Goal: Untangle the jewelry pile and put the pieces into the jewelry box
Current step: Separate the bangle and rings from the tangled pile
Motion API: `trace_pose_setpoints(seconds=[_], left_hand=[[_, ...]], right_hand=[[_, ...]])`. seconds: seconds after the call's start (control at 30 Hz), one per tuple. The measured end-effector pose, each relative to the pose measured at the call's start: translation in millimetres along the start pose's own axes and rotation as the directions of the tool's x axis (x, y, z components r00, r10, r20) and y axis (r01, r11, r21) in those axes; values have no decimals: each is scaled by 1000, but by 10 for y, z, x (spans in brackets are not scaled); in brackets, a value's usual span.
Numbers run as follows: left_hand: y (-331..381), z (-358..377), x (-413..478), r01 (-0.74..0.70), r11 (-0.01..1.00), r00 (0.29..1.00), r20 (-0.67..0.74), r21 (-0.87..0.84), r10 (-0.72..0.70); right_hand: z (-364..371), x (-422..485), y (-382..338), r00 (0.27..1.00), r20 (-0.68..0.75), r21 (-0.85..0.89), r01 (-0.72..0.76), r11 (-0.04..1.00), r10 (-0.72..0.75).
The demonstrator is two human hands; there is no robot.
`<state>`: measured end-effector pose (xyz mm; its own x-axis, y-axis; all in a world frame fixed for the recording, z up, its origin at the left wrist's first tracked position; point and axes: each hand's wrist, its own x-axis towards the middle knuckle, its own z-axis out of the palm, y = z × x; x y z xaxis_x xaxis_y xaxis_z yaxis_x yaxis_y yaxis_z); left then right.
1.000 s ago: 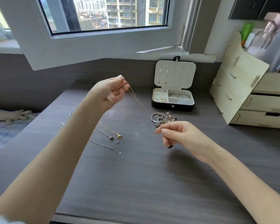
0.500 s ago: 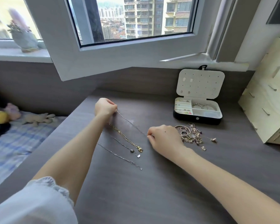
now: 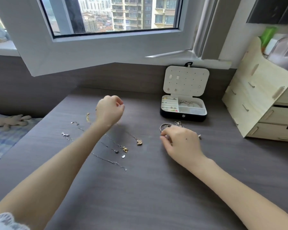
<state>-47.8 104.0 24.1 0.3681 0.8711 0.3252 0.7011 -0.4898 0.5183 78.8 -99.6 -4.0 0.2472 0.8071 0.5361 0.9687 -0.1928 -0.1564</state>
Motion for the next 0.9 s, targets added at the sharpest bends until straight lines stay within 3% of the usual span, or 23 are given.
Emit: trace_pose_setpoints(seconds=[0.13, 0.27, 0.6, 0.77, 0.9], left_hand=[[541, 117, -516, -233, 955, 940, 209, -185, 270], [765, 334, -728, -360, 915, 872, 282, -184, 400], [856, 480, -751, -366, 928, 855, 368, -69, 365], [887, 495, -742, -473, 881, 814, 399, 34, 422], [812, 453, -685, -425, 904, 819, 403, -52, 408]], right_hand=[[-170, -197, 412, 984, 10, 62, -179, 982, 179], [-158, -267, 526, 985, -10, 89, -169, 982, 171], [-55, -290, 523, 987, -91, 83, -123, 989, 131], [-29, -302, 546, 987, -86, 85, -127, 988, 135], [-23, -302, 546, 988, -95, 81, -116, 990, 124]])
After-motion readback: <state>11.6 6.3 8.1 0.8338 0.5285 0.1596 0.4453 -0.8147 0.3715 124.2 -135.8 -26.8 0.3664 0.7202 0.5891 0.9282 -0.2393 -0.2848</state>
